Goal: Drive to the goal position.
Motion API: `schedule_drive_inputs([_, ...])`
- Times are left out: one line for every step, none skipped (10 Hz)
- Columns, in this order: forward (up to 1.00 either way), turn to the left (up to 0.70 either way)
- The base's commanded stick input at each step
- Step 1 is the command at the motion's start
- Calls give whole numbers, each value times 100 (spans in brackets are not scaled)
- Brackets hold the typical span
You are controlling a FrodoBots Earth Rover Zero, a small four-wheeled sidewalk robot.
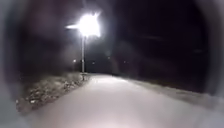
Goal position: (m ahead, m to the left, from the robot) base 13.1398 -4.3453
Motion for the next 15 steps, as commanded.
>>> schedule_drive_inputs([70, 14])
schedule_drive_inputs([70, 14])
schedule_drive_inputs([70, 14])
schedule_drive_inputs([70, 14])
schedule_drive_inputs([70, 14])
schedule_drive_inputs([70, 14])
schedule_drive_inputs([70, 14])
schedule_drive_inputs([70, 10])
schedule_drive_inputs([70, 0])
schedule_drive_inputs([70, 0])
schedule_drive_inputs([70, 0])
schedule_drive_inputs([70, 0])
schedule_drive_inputs([70, 0])
schedule_drive_inputs([70, 0])
schedule_drive_inputs([70, 0])
